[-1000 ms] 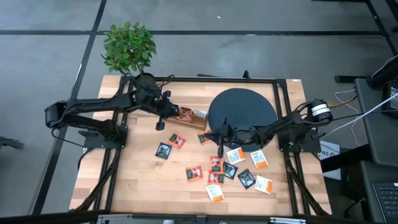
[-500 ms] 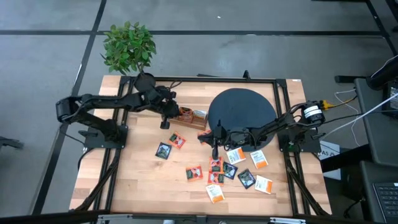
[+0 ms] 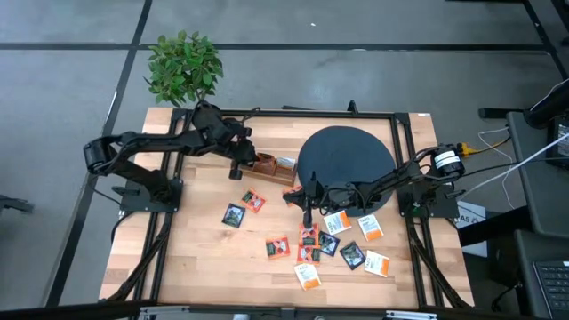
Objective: Pick & Place Tea
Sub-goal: Put the orange tea bag into the middle section of the wooden organizer
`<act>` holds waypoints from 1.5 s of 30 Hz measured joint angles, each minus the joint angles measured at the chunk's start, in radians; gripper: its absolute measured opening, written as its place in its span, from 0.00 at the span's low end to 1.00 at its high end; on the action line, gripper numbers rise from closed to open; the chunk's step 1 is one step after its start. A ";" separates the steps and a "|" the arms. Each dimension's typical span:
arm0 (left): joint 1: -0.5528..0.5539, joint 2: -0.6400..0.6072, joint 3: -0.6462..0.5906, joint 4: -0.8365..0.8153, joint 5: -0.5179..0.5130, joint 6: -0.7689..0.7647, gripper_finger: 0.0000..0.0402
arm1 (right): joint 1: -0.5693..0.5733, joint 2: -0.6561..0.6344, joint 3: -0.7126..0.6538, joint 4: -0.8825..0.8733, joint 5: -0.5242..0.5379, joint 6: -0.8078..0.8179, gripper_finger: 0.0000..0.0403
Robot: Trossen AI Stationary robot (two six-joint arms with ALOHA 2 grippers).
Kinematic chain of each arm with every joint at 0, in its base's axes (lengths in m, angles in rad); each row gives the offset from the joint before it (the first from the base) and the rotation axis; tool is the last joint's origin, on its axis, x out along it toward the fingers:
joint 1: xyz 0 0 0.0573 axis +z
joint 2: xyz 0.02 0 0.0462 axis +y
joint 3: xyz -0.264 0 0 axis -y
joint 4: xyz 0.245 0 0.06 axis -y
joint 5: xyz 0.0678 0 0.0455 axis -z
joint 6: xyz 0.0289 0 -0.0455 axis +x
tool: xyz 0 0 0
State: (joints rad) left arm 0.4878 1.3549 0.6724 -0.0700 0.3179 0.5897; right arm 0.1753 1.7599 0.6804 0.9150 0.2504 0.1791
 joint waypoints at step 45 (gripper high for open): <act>-0.016 0.107 0.000 0.104 -0.168 0.063 0.20 | -0.001 0.000 0.000 -0.027 0.000 0.002 0.02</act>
State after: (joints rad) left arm 0.4721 1.4620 0.6724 0.0345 0.1499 0.6529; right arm 0.1741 1.7596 0.6800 0.8879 0.2504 0.1810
